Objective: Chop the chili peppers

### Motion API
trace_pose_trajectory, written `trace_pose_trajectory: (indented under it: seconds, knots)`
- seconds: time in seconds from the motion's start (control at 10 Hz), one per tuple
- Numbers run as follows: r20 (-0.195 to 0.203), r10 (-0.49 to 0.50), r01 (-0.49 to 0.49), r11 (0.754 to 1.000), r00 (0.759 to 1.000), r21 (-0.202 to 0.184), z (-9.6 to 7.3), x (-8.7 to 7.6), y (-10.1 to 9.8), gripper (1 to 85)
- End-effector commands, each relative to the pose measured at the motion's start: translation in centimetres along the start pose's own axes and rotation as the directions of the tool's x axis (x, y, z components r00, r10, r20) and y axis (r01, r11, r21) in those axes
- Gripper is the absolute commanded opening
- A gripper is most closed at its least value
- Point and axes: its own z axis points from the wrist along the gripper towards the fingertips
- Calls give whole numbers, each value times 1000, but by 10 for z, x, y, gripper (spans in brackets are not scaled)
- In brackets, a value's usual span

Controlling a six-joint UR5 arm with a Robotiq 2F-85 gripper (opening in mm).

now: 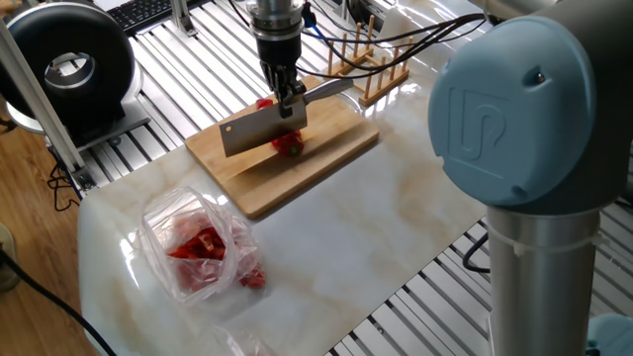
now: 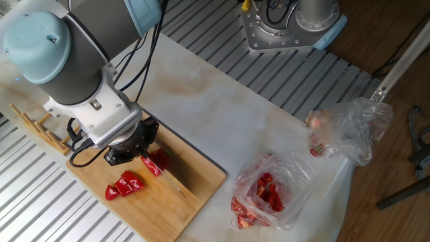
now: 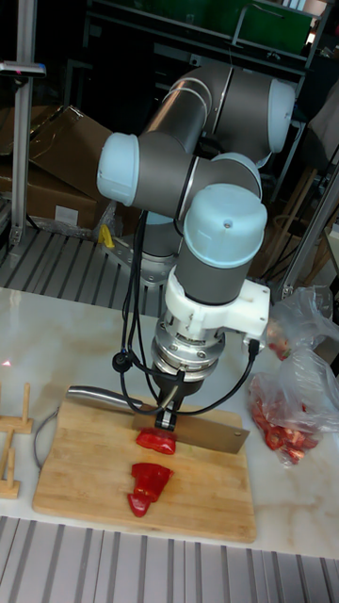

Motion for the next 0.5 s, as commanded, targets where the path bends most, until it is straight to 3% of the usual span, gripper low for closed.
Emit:
trace_pose_trajectory:
  seconds: [0.0, 0.4]
  knots:
    - [12, 2, -2, 1000, 1000, -6, -7, -3, 1, 13]
    - [13, 5, -5, 1000, 1000, -19, -16, -4, 6, 13]
